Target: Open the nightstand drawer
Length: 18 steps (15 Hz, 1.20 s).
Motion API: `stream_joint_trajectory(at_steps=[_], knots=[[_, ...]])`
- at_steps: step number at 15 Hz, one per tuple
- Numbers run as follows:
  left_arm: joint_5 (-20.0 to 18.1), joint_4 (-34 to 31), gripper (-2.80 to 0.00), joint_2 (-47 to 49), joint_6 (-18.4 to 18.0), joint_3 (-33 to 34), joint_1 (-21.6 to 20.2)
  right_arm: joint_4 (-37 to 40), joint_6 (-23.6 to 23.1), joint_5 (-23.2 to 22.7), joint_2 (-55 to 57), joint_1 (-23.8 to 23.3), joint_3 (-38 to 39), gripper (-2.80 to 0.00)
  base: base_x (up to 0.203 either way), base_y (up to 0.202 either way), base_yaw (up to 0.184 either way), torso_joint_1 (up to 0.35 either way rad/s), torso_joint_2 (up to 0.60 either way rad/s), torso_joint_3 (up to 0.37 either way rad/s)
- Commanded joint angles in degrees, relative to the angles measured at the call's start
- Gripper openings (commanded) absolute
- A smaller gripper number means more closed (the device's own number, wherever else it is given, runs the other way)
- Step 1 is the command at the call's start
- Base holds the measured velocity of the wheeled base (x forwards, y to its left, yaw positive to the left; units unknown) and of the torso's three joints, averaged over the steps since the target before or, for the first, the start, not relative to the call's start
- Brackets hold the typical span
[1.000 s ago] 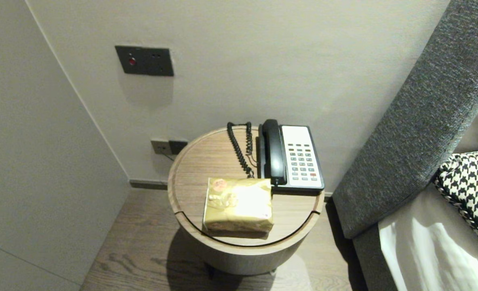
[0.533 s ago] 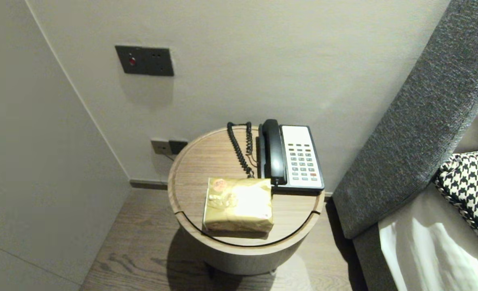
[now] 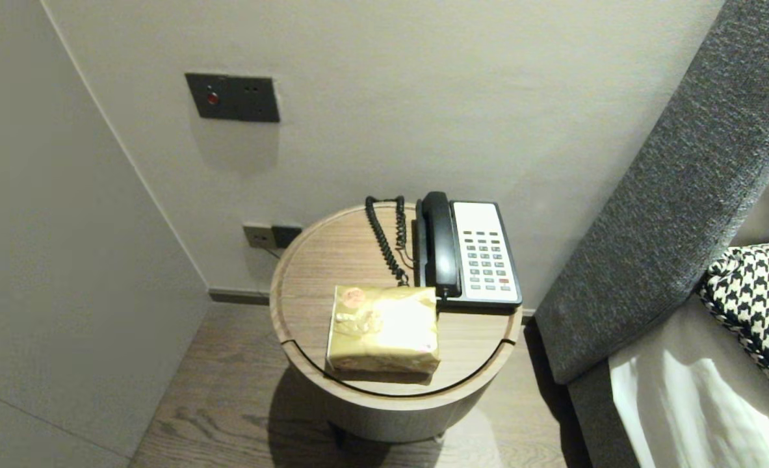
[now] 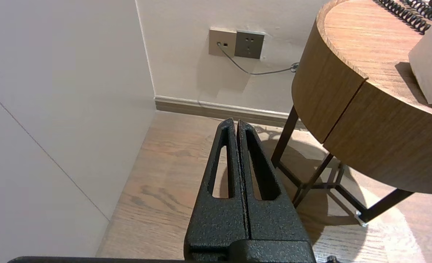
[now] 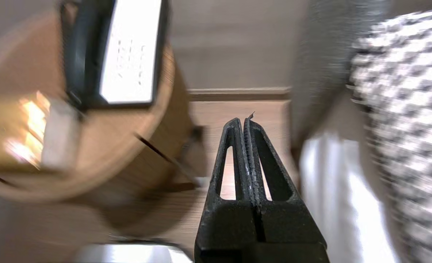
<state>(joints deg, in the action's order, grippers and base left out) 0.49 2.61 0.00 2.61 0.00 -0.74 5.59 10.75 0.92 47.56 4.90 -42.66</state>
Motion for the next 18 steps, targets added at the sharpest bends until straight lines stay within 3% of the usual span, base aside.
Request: stream_joint_trajectory(at_steps=[1,4,8,10,14,18], knots=[[0.0,0.0,-2.8,-0.1,0.0,0.0,0.0,0.1,7.8,2.5,12.7,8.3,-5.0,-2.8,0.0,0.0,0.0,0.0,0.0,0.0],[0.0,0.0,-2.8,-0.1,0.0,0.0,0.0,0.2,16.5,7.2,21.1,17.4,-8.2,-2.8,0.0,0.0,0.0,0.0,0.0,0.0],[0.0,0.0,-2.8,-0.1,0.0,0.0,0.0,0.3,19.6,7.7,28.7,21.9,-7.3,-2.8,0.0,0.0,0.0,0.0,0.0,0.0],[0.0,0.0,-2.8,-0.1,0.0,0.0,0.0,0.2,21.4,6.7,32.0,23.9,-6.3,-2.8,0.0,0.0,0.0,0.0,0.0,0.0],[0.0,0.0,-2.8,-0.1,0.0,0.0,0.0,-0.1,27.2,-0.9,38.0,25.0,-6.8,-2.8,0.0,0.0,0.0,0.0,0.0,0.0],[0.0,0.0,-2.8,-0.1,0.0,0.0,0.0,-4.9,29.5,-1.3,40.9,27.5,-7.0,-2.8,0.0,0.0,0.0,0.0,0.0,0.0]])
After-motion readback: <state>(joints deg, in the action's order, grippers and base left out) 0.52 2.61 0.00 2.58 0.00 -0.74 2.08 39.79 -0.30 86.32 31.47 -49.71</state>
